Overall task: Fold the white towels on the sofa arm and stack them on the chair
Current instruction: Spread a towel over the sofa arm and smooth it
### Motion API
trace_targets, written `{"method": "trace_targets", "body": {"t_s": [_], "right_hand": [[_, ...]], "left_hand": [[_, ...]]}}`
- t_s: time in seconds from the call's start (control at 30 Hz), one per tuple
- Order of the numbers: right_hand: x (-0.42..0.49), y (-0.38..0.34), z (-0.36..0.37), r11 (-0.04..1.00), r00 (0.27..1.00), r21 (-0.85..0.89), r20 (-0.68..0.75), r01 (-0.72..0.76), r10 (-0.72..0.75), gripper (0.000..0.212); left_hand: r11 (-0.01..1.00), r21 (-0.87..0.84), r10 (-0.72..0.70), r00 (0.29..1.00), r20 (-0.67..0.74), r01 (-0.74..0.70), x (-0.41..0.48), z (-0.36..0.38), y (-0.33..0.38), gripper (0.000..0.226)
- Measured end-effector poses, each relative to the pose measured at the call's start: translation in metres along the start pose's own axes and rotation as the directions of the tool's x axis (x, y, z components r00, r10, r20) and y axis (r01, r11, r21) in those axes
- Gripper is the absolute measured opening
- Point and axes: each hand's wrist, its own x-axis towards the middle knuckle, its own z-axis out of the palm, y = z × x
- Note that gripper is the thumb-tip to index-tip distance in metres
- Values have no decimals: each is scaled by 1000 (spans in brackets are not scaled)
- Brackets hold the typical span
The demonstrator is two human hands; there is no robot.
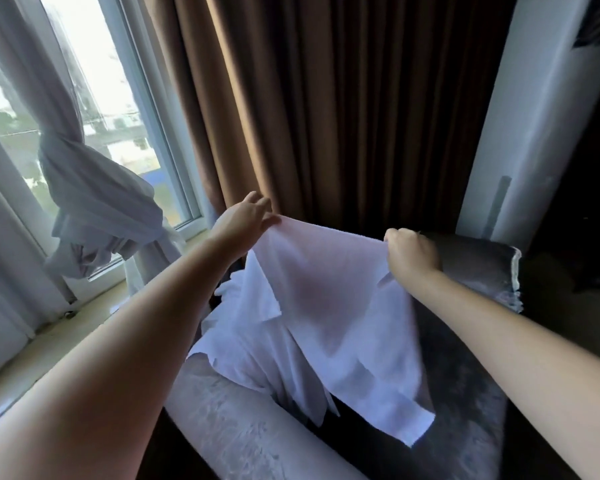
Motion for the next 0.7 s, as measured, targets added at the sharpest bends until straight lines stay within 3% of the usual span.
{"method": "trace_targets", "body": {"t_s": [0.1,0.23,0.33,0.4,0.5,0.6,0.7], "right_hand": [[9,13,-1,991,992,-91,65,-102,108,25],[26,31,0,970,977,-132,34,-206,212,23],[47,33,-5,956,964,-127,-15,-265,265,25],[57,34,-12,937,937,-35,-56,-347,345,27],[69,44,-15,833,837,269,-137,-483,530,21],[70,54,-18,713,725,542,-249,-445,642,22],[60,59,-26,712,678,575,-335,-403,654,26]], "left_hand": [[1000,1,-4,999,40,4,19,6,-23,35],[989,132,58,994,93,-71,48,15,-51,21],[989,132,65,996,52,-72,80,21,-58,27],[992,111,54,999,3,-54,100,24,-57,31],[999,-22,-48,997,-66,47,135,37,-61,22],[974,-180,-146,988,-42,136,163,57,-58,29],[983,-161,-97,992,-75,84,177,69,-57,21]]}}
